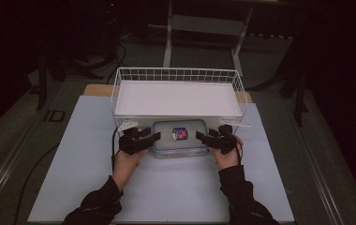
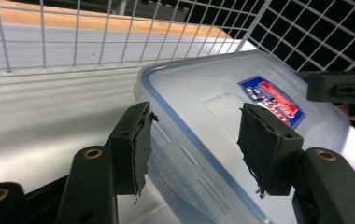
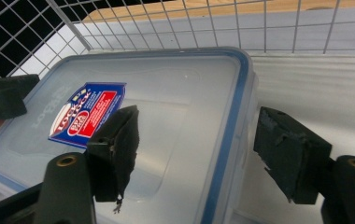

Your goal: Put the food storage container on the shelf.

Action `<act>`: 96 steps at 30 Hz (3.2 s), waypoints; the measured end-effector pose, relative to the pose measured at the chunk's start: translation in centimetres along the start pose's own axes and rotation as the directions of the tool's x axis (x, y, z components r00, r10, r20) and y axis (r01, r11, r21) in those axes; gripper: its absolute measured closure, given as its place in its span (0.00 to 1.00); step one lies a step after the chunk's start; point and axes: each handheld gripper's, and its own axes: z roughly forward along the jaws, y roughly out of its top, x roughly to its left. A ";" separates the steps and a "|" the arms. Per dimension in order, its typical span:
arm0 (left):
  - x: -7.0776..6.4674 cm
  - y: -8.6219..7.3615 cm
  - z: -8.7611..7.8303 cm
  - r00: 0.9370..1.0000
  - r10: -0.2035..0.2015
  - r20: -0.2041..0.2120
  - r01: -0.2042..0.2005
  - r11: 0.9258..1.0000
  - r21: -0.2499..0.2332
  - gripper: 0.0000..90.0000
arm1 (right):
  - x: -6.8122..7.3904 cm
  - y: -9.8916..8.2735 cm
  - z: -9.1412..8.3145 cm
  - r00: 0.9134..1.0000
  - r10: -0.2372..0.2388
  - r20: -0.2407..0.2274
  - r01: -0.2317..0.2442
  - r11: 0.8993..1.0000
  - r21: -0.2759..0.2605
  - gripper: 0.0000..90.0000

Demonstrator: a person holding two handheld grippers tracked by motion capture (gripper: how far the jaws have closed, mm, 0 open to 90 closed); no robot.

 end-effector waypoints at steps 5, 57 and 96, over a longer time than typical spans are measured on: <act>-0.4 0.2 -1.1 1.000 0.019 0.017 -0.019 1.000 0.005 0.47 | -0.2 -0.3 -1.2 1.000 -0.004 -0.009 0.003 1.000 -0.027 0.33; -3.0 -3.4 -8.1 0.982 0.089 0.164 -0.094 0.995 0.024 0.00 | 7.0 -3.9 0.6 0.979 -0.175 -0.108 0.183 0.981 0.071 1.00; -3.0 -3.3 -8.5 0.980 0.121 0.160 -0.124 0.992 0.004 0.00 | 6.1 -2.0 4.5 0.990 -0.122 -0.068 0.125 0.991 0.048 0.66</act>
